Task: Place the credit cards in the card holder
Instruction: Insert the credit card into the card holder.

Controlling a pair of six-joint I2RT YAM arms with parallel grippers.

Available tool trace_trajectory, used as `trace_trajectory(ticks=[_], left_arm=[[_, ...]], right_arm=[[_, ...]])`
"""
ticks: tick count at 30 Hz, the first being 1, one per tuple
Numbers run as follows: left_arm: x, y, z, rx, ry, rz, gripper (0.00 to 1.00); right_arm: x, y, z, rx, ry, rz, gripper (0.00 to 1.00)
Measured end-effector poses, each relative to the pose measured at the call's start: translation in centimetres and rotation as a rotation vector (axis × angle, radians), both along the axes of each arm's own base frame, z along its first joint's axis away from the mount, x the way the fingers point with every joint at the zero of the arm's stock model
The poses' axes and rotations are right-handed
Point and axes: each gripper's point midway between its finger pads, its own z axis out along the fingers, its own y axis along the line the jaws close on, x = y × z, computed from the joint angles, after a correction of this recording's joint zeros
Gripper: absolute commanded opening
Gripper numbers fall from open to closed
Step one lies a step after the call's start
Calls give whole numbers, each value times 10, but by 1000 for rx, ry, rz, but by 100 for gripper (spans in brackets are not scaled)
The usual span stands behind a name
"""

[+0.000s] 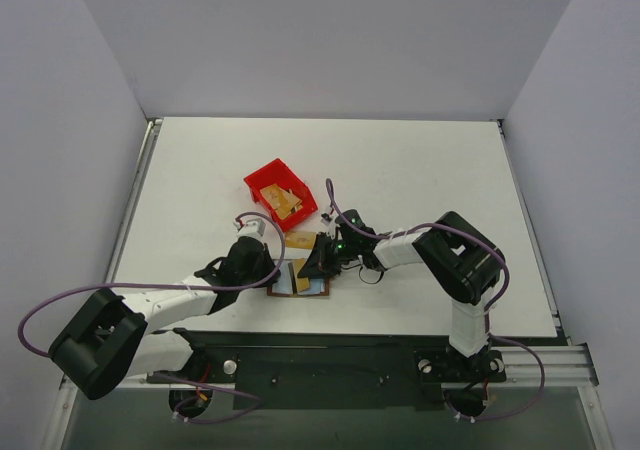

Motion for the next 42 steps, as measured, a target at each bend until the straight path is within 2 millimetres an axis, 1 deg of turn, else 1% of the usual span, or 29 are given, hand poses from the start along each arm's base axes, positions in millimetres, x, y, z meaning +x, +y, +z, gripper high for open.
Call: trace_trajectory(ticks=[9, 24, 42], left_arm=[[0, 0, 0, 0, 0, 0, 0], [0, 0, 0, -2, -1, 0, 0], [0, 0, 0, 0, 0, 1, 0]], right_arm=[[6, -4, -1, -5, -10, -16, 0], [8, -6, -1, -3, -12, -39, 0], [6, 7, -1, 63, 35, -83, 0]])
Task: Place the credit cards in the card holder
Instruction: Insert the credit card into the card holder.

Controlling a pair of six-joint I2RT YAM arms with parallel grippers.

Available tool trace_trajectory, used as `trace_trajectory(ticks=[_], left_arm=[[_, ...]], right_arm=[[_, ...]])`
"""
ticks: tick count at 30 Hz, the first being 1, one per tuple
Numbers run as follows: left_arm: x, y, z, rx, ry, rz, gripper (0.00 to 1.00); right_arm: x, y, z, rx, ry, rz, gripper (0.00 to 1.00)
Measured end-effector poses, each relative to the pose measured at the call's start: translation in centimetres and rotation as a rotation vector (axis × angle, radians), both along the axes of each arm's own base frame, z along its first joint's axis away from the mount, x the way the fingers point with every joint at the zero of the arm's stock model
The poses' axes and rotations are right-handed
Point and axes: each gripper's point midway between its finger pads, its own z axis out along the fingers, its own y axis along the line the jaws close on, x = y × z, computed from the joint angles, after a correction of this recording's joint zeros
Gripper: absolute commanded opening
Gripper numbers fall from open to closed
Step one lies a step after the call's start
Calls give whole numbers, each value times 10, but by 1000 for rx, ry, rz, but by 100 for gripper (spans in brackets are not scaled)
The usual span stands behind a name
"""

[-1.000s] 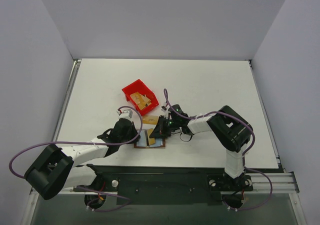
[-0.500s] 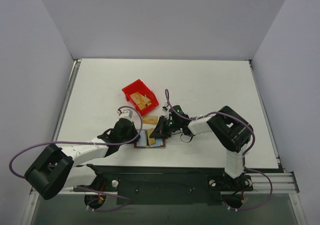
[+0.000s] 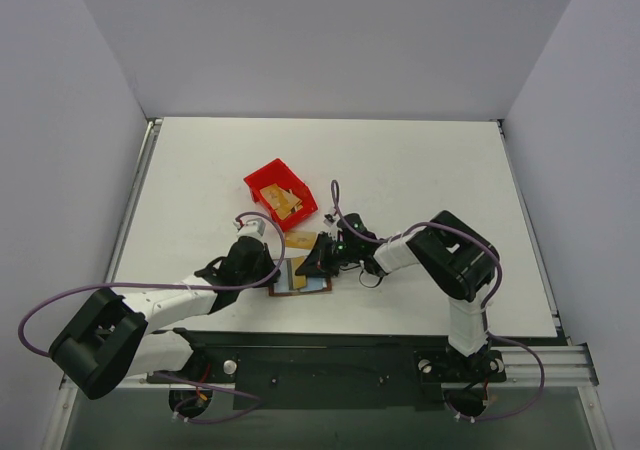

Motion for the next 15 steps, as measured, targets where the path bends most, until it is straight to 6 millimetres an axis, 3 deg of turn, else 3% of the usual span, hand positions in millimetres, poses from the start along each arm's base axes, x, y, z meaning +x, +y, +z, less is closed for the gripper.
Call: trace_trajectory(ticks=[6, 10, 15], left_arm=[[-3, 3, 2, 16, 18, 3, 1], [-8, 7, 10, 28, 32, 2, 16], [-5, 7, 34, 11, -3, 7, 27]], right_arm=[[-2, 3, 0, 1, -5, 4, 0], [-2, 3, -1, -3, -12, 0, 0], [-1, 3, -1, -4, -16, 0, 0]])
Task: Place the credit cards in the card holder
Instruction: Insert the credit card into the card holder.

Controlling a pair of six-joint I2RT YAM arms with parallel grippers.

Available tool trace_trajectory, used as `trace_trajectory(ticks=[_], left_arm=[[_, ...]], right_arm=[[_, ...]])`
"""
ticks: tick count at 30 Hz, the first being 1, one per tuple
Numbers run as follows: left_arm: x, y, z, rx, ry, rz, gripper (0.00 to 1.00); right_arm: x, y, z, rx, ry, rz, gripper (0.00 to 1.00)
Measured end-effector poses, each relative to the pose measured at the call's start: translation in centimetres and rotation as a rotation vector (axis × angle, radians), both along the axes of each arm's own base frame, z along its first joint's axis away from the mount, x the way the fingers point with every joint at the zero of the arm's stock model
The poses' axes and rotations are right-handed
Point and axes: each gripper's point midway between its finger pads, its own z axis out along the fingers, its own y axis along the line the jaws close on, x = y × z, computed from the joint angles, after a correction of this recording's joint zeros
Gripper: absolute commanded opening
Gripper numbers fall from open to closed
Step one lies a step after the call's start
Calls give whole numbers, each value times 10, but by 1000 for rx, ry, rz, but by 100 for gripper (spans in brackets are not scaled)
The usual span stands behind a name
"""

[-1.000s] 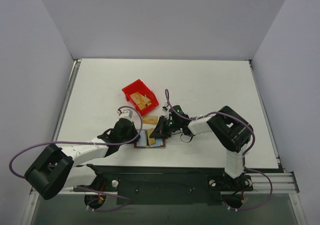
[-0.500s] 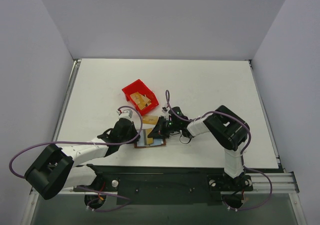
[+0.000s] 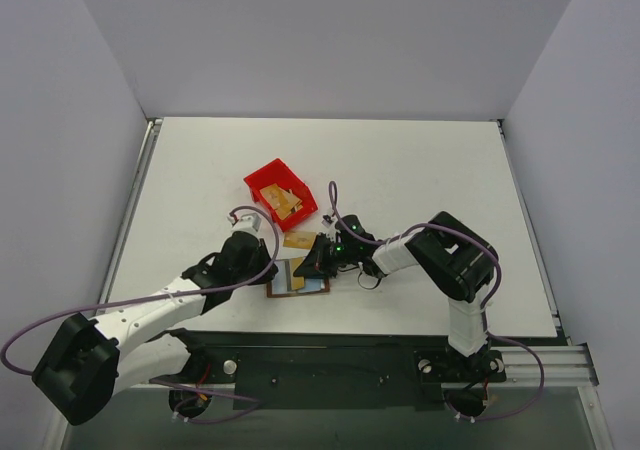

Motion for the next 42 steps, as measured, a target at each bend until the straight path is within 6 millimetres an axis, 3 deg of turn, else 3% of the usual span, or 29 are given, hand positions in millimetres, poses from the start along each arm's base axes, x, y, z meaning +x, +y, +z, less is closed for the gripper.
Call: trace_trajectory(ticks=[4, 5, 11, 26, 42], left_arm=[[-3, 4, -1, 12, 11, 7, 41], [-5, 6, -3, 23, 24, 10, 49], [-12, 16, -12, 57, 65, 42, 51], [-19, 22, -34, 104, 125, 50, 22], [-14, 14, -37, 80, 115, 39, 12]], right_arm=[[0, 0, 0, 0, 0, 0, 0], [0, 0, 0, 0, 0, 0, 0], [-1, 1, 0, 0, -1, 4, 0], [-1, 1, 0, -1, -3, 5, 0], [1, 0, -2, -6, -6, -4, 0]])
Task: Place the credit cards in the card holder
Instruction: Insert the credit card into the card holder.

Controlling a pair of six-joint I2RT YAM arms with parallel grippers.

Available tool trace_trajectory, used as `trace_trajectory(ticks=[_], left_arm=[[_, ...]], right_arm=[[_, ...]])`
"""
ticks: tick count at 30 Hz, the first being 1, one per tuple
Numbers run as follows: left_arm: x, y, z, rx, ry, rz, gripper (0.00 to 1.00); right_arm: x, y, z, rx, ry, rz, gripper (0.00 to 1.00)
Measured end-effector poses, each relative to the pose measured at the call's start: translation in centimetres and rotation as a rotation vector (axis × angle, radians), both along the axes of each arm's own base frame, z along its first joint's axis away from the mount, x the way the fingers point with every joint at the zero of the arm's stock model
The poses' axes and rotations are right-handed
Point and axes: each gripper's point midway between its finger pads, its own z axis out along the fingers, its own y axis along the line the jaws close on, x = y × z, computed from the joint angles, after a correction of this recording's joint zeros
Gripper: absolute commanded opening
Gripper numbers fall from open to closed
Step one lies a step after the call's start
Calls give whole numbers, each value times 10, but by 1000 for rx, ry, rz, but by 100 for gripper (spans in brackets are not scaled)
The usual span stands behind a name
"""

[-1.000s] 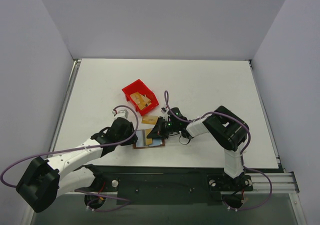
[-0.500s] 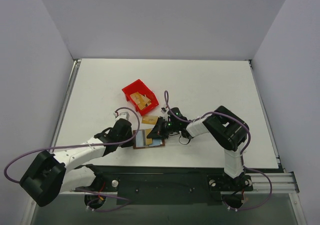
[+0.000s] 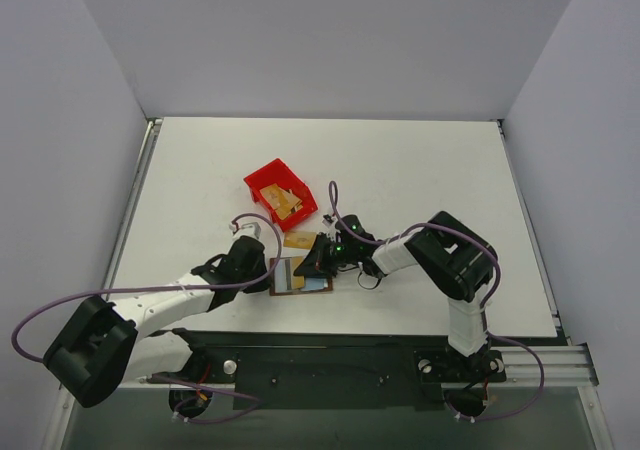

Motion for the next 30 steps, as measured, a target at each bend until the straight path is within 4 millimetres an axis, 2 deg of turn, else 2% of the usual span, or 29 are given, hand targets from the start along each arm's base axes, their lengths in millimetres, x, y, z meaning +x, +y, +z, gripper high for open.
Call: trace_trajectory(ticks=[9, 14, 18, 20, 30], left_arm=[[0, -4, 0, -19, -8, 5, 11], [0, -6, 0, -23, -10, 5, 11], [0, -7, 0, -29, -12, 4, 11], [0, -9, 0, -36, -12, -1, 11], [-3, -17, 0, -85, -11, -12, 10]], right_arm=[[3, 3, -1, 5, -3, 0, 0], [4, 4, -2, -5, -2, 2, 17], [5, 4, 1, -32, -25, 16, 23], [4, 3, 2, -58, -38, 20, 29], [6, -8, 4, -230, -91, 47, 32]])
